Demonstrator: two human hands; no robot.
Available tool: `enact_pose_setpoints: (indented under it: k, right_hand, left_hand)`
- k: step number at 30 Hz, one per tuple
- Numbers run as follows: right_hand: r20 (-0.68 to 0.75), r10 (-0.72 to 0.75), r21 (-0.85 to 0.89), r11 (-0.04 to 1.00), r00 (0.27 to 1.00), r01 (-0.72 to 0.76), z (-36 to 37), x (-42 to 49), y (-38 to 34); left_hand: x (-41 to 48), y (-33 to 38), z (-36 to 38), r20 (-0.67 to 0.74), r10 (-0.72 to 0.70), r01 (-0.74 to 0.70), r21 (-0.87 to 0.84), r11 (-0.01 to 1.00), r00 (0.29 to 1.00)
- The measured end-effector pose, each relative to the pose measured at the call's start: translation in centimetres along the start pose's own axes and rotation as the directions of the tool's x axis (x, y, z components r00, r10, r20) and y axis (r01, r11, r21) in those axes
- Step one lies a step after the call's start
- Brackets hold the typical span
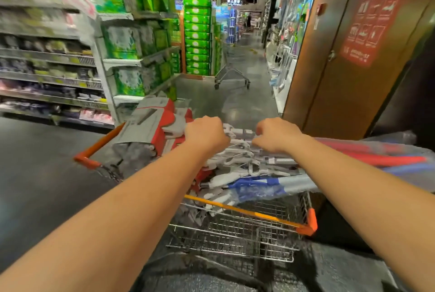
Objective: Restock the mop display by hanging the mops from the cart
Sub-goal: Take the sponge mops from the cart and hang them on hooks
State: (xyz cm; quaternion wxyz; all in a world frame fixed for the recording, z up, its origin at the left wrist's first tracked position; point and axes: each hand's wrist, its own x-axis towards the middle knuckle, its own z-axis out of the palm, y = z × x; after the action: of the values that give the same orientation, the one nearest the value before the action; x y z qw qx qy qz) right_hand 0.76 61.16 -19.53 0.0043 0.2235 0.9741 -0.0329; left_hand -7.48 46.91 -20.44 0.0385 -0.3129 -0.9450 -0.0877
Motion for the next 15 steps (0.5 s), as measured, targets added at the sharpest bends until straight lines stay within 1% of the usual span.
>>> enact_pose_setpoints:
  k: [3,6,8,15]
  right_hand:
    - [0.011,-0.029,0.171,0.985,1.0,0.027,0.9,-0.1,-1.6]
    - [0.002,-0.044,0.251,0.967,0.999,0.042,2.2,-0.3,-3.2]
    - [-0.008,-0.04,0.264,0.964,0.999,0.04,3.1,-0.2,-4.1]
    - [-0.018,0.002,0.256,0.967,1.0,0.002,4.9,1.7,-6.5]
  left_hand:
    - [-1.7,-2.1,0.9,-0.019,-0.09,0.089,-0.04,0.995,0.996]
    - [-2.9,-4.0,2.0,-0.031,-0.179,0.177,-0.075,0.981,0.983]
    - [-3.3,-4.9,2.7,-0.035,-0.204,0.201,-0.082,0.976,0.978]
    - [-3.1,-7.1,3.8,-0.063,-0.194,0.181,-0.166,0.969,0.979]
